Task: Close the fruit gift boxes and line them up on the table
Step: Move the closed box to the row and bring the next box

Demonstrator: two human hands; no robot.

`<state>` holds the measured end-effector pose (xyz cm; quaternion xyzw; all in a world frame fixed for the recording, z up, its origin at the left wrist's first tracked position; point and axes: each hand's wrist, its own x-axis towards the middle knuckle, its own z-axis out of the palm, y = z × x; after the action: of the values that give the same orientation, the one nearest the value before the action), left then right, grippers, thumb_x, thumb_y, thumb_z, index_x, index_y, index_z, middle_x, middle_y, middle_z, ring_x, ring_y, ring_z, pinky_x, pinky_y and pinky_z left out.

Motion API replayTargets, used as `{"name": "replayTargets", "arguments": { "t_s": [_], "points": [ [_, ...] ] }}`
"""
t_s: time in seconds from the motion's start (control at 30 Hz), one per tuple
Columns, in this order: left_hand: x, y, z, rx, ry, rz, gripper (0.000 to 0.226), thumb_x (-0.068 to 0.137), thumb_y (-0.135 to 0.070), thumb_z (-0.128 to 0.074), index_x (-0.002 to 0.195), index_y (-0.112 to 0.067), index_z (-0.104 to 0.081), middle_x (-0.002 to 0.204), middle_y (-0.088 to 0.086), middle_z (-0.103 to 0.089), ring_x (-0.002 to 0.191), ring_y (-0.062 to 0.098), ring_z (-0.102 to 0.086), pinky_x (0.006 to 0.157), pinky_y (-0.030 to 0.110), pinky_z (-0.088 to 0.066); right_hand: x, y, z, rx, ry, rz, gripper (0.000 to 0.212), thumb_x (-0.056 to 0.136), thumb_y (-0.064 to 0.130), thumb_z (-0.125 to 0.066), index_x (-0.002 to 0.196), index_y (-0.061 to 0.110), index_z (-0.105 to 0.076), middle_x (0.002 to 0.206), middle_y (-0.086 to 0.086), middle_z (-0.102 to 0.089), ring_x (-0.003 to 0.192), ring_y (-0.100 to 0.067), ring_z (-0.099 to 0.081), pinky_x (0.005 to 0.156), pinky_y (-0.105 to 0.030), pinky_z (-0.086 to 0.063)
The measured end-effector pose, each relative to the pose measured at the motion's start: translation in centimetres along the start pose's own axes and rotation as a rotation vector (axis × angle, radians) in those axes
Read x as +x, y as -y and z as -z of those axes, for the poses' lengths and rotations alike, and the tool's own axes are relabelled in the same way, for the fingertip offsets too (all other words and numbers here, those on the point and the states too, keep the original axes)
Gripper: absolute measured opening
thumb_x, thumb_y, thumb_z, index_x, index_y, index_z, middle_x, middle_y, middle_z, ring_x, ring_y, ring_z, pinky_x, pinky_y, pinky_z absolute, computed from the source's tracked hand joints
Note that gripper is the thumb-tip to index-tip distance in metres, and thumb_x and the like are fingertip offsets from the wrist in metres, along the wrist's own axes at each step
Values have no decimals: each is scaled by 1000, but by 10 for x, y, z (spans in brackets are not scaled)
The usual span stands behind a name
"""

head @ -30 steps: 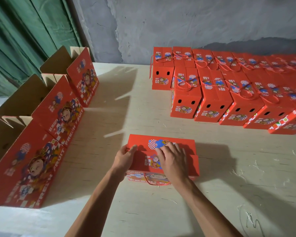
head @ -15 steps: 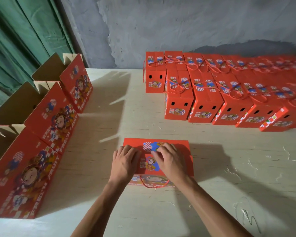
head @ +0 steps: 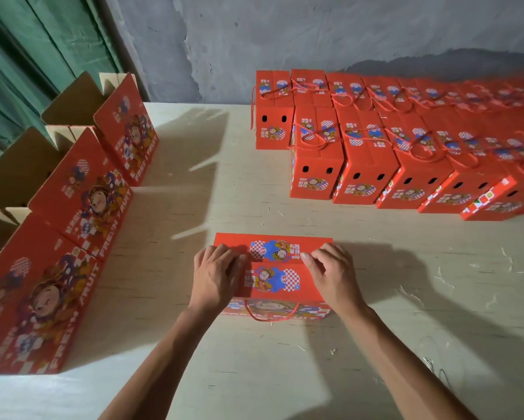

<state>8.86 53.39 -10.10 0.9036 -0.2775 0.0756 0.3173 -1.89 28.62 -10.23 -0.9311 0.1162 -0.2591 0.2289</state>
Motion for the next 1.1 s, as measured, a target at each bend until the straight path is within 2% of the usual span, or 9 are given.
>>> {"name": "replayTargets", "arguments": {
  "t_s": [0.13,0.2,0.27,0.33,0.4,0.47,0.53,0.8,1.1],
  "points": [
    [2,-1,1,20,67,86,40,101,-48,-48,102,-17,-74,122,4,-62,112,31,-54,107,53,-34,-1,-2,-1,-143,35,18,38,101,41,-55,73,17,-63,75,3,-54,74,-26,-54,70,-40,-36],
    [4,-1,0,20,159,183,32,102,-47,-53,107,-20,-69,156,10,-41,146,35,-31,118,57,-22,-1,0,0,-199,37,17,37,101,43,-53,75,19,-64,80,4,-56,78,-27,-56,71,-39,-35],
    [4,0,2,-118,175,280,44,96,-53,-63,129,-23,-58,164,10,-28,153,30,-21,119,56,-23,-5,6,-1,-188,16,-1,33,101,42,-56,81,18,-68,98,2,-64,90,-29,-60,78,-41,-41],
    [-1,0,6,-404,143,494,84,80,-65,-76,144,-19,-48,151,9,-48,138,23,-47,112,47,-43,-10,13,-1,-113,1,-81,20,98,37,-67,99,18,-71,132,-5,-63,117,-30,-58,96,-43,-44],
    [-7,-4,9,-607,161,747,93,59,-80,-79,126,-16,-66,117,4,-75,101,13,-73,88,35,-60,-14,17,0,121,57,-352,53,91,47,-74,131,18,-58,146,-7,-55,129,-21,-56,101,-42,-50],
    [-8,-3,8,-638,190,831,82,52,-81,-77,100,-16,-77,89,-1,-80,80,12,-77,76,34,-63,-16,19,6,429,125,-716,83,76,69,-77,138,24,-45,127,4,-68,106,-10,-70,84,-38,-61],
    [-6,-2,6,-716,177,862,70,55,-71,-82,96,-14,-79,86,0,-80,81,18,-78,79,40,-63,-15,13,6,565,166,-882,84,62,79,-77,121,22,-61,99,9,-77,85,-10,-75,76,-37,-63],
    [-1,4,-3,-756,136,899,29,79,-40,-87,91,-15,-78,79,-1,-79,78,21,-78,64,28,-58,-12,7,4,493,230,-892,57,77,70,-76,109,25,-63,100,8,-72,82,-8,-71,58,-23,-51],
    [-8,2,7,-666,128,803,71,57,-77,-76,99,-20,-76,85,-6,-79,78,12,-76,77,37,-63,-15,17,5,324,172,-860,47,102,65,-34,102,27,-61,83,12,-70,64,2,-64,46,-13,-41]
  ]
}}
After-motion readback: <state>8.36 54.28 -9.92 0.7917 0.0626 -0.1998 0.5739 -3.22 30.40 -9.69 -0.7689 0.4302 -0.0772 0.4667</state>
